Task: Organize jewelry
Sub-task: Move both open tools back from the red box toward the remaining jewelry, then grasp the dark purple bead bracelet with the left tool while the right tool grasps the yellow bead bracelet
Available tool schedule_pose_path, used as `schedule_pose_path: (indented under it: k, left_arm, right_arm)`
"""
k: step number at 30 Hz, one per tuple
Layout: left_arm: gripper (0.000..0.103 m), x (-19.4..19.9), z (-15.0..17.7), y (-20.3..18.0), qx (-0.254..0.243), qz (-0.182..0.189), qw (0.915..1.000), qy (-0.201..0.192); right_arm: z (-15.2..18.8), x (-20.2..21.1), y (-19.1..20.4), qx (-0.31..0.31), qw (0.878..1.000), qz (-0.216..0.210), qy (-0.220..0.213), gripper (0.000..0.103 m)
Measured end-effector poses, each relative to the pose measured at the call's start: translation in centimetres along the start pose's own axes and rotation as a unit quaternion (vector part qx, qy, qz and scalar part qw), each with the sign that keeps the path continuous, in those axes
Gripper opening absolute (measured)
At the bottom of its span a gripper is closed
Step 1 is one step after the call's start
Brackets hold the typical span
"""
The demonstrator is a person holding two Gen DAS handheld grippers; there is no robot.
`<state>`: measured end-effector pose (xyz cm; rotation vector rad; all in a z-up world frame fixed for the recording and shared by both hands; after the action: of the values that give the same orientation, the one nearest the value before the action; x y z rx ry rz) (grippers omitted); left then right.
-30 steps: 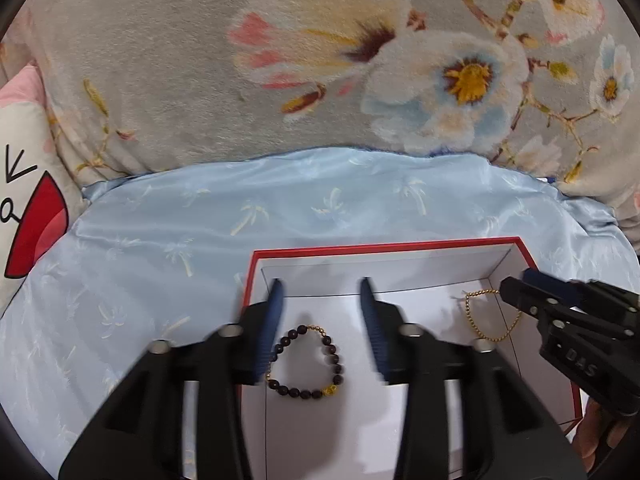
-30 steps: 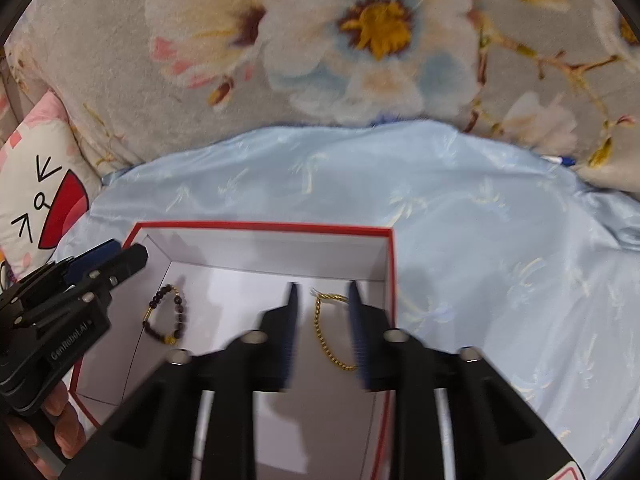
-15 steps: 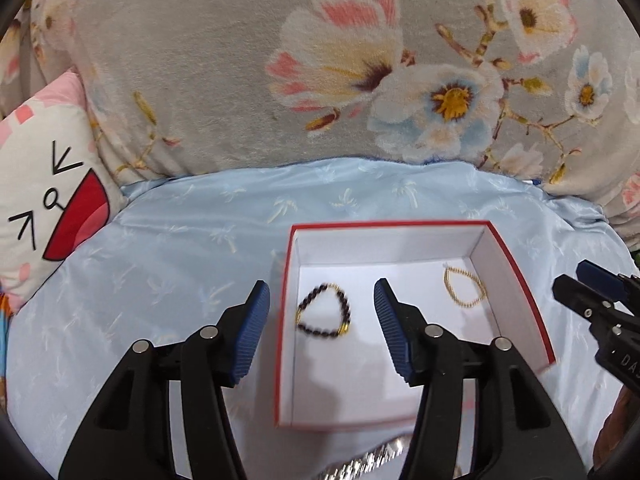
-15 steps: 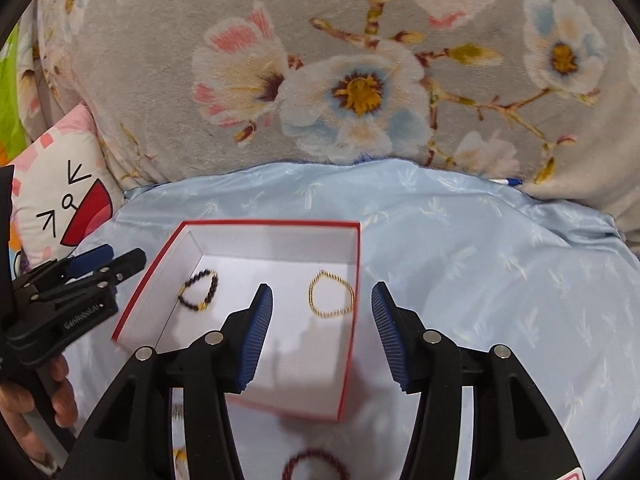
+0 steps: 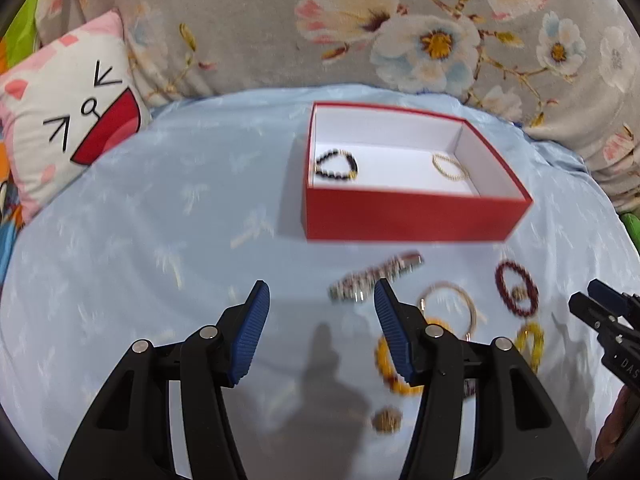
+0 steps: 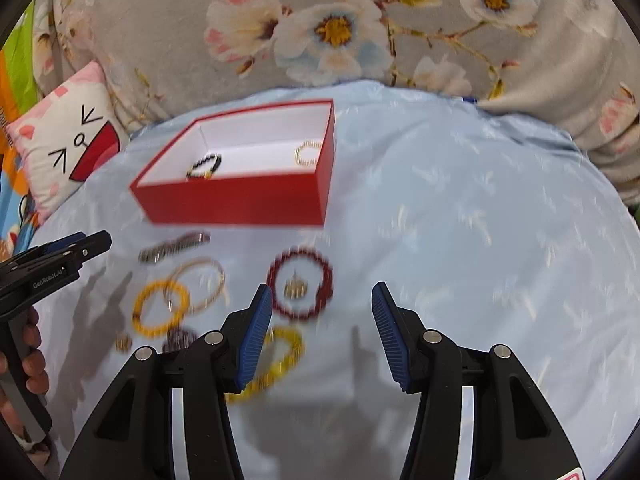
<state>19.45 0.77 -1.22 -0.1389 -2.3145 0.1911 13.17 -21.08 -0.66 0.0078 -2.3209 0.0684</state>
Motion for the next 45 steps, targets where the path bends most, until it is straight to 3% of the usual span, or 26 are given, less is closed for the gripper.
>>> schedule_pose_path:
  k: [6,9,18,22,28,34,41,45]
  left_arm:
    - [0.052,0.5,4.4,0.7,0.018,0.007,0.9995,0.026]
    - [0.052,1.0,5.3,0.7,0.022,0.004,0.9996,0.016]
    - [0.052,1.1,7.0,0.0,0.022,0.012,0.9997,0.007]
    - [0.058,1.0,7.1,-0.1,0.028,0.02,0.9994,0.01]
    - [0.058,0.7,7.2,-0.1,0.031,0.022,0.9991,0.018]
    - [0.058,0.7,7.3,-0.2,0.027,0.021,0.9992,0.02]
    - [0.058,1.0,7.7,-0.6,0.021,0.024,0.9993,0.02]
    - [0.058,1.3,8.2,-1.2,0.013,0.026,0.9993,0.022]
  right_arm:
    - [4.2,0.9,1.8,-0.009,1.0,-0.02,0.022,0.051]
    - [5.3,1.1,3.1,-0.011,0.999,-0.036,0.027,0.051]
    - [4.6,-0.8,3.7,-0.033,0.998,-0.029,0.034,0.051]
    - [4.3,-1.8,4.0,-0.028,0.999,-0.019,0.038,0.051]
    - [4.1,-2.3,4.4,0.001,0.999,0.02,0.042,0.047]
    - [4.3,-2.1,3.8,0.007,0.999,0.025,0.042,0.035]
    - [5.1,-1.2,3.1,0.011,0.999,0.02,0.042,0.012]
    - [6.0,-0.4,2.4,0.006,0.999,0.022,0.041,0.01]
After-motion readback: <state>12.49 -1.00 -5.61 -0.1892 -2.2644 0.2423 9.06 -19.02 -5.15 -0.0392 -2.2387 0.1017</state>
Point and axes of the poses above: each gripper's, at about its wrist camera, not at the fingertips, and x roughly against the way its jaws point, y to its left, z to its underside, the point moved 8 cm from there along -x, roughly the way its jaws point, and after that the axes turned 11 degrees about x, right-handed, at the moved point
